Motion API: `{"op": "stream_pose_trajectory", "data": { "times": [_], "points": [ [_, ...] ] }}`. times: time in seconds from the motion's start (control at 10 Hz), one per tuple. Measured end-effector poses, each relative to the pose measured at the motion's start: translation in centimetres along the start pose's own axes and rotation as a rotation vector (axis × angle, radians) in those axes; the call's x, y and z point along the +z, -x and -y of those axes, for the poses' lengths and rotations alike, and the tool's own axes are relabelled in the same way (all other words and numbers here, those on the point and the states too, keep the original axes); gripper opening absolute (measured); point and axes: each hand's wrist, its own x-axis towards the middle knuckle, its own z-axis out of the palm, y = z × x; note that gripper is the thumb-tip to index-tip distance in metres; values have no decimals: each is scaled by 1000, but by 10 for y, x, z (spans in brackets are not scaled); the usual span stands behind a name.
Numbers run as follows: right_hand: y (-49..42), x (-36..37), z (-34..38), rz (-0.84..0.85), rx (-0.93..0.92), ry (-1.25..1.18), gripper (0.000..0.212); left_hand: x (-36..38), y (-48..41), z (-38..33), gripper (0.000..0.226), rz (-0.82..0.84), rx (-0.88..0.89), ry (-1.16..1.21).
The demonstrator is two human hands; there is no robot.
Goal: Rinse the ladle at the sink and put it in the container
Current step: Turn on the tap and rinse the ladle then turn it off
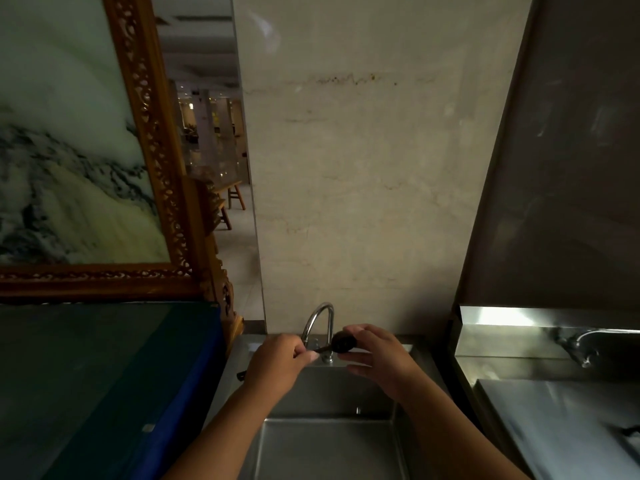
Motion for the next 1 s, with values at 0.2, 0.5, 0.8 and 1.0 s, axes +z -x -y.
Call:
{"op": "stream_pose_trajectory", "data": {
  "times": [0.2,0.5,0.8,1.0],
  "points": [
    [3,2,0,-22,7,-15,26,-2,3,0,16,16,26,36],
    [0,0,7,18,-8,17,27,-8,5,3,15,122,81,131],
    [-11,-11,-19,32,219,130,16,-16,7,6,21,107,37,217],
    [5,1,-36,142,325,427,13,-6,13,-5,17,99,-196,620]
  ]
}}
